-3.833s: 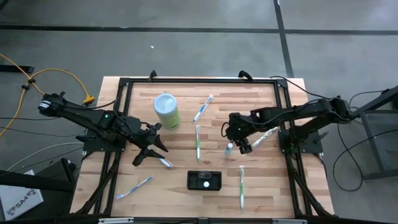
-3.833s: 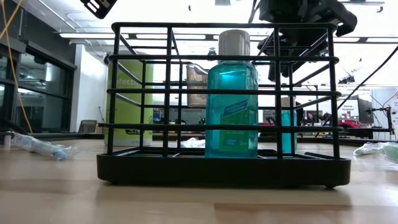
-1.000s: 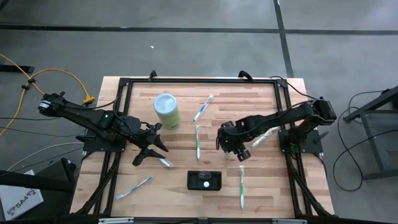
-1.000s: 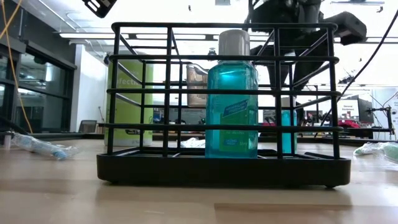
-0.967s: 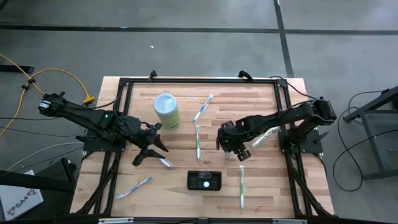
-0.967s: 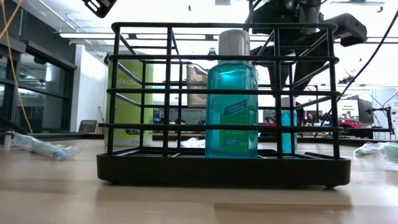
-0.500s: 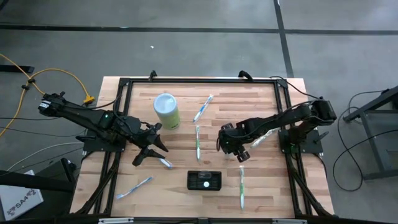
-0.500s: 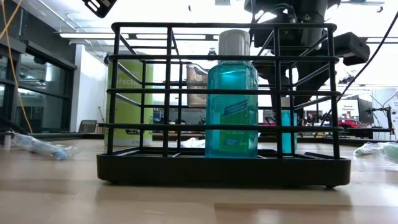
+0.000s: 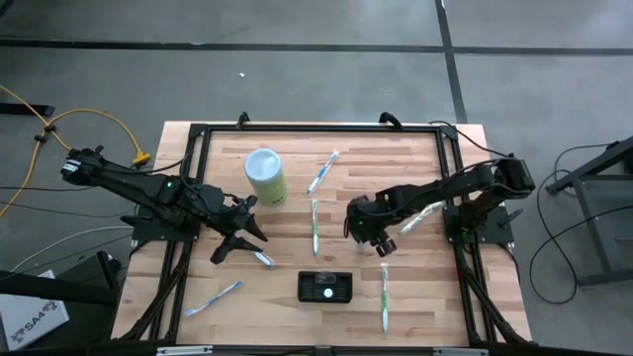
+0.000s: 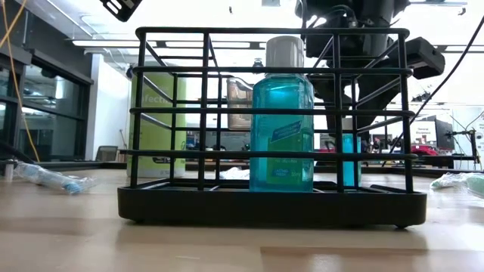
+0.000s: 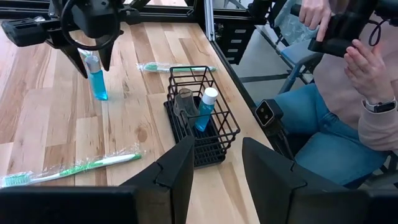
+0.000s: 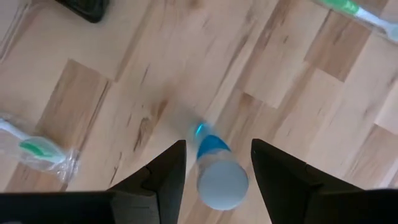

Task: Pick & Place toothbrushing station
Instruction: Put the mouthwash into the mesh organizer

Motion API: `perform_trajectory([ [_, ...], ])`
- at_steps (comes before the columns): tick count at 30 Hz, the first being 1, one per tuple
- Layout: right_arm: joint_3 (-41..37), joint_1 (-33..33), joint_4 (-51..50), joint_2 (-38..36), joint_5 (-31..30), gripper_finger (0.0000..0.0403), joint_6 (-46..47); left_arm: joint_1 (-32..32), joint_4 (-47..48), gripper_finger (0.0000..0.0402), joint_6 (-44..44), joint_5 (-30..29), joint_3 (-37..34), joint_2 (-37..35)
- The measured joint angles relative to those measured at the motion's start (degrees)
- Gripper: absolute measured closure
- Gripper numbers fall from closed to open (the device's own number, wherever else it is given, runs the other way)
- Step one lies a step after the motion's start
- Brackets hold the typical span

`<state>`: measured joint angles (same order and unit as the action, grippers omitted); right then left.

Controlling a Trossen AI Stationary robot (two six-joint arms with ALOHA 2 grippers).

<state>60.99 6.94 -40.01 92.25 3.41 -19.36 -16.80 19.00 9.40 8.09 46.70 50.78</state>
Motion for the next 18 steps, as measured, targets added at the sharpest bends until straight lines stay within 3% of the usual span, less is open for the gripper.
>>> perform_trajectory([
  [18, -2.0, -0.9, 2.2, 0.0, 1.1, 0.023, -0.6, 0.0, 0.0, 0.0269, 0.0, 0.0, 0.0, 0.0],
])
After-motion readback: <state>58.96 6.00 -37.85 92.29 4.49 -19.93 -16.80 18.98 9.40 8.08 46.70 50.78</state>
